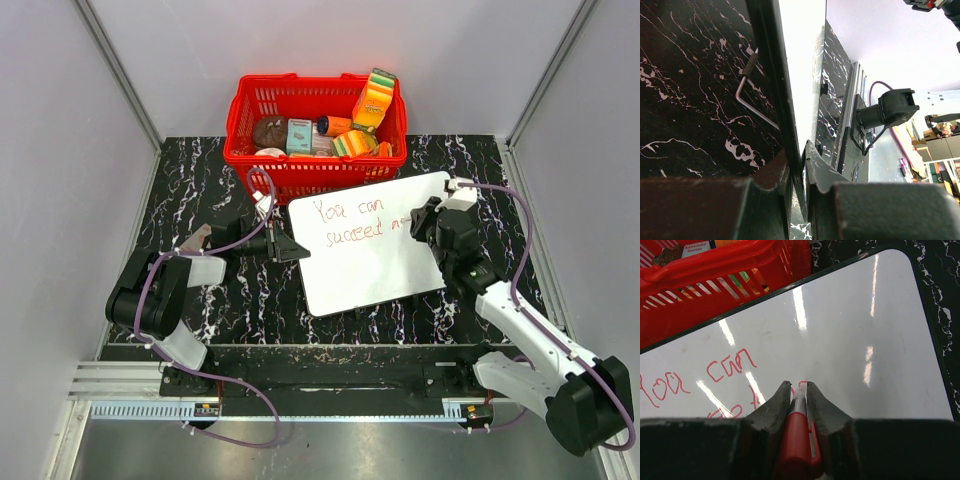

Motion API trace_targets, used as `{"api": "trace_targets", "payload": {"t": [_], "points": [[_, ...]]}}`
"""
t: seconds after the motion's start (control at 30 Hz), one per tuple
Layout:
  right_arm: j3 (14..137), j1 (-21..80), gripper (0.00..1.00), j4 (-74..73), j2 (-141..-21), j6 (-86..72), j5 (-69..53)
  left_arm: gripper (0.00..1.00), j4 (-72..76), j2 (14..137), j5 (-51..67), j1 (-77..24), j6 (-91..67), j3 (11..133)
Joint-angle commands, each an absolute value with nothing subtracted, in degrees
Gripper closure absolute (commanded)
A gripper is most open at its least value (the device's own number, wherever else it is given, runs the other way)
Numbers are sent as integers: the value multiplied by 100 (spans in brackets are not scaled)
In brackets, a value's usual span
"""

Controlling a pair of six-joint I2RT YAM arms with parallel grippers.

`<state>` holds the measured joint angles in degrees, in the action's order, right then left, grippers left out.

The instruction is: Write a sentence on the whiteboard

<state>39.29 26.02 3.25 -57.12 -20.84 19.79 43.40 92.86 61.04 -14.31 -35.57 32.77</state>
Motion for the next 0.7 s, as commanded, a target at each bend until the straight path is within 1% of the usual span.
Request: {"api": "trace_targets", "payload": {"t": [0.0, 0.3, 0.43, 0.67], "points": [[3797, 2566, 100, 325, -5520, -2171, 1898, 100, 4623, 9308, 6073, -1521, -3076, 3340], [3639, 2566, 100, 211, -5414, -2224, 2135, 100, 4623, 9308, 6064, -1521, -3067, 3331], [3665, 2566, 100, 220, -5370, -2276, 2478, 100, 4623, 9299, 6056, -1521, -3067, 3331], [3823, 2566, 100, 387, -5449, -2233, 2575, 100, 4623, 9308, 6064, -1521, -3076, 3340]]}}
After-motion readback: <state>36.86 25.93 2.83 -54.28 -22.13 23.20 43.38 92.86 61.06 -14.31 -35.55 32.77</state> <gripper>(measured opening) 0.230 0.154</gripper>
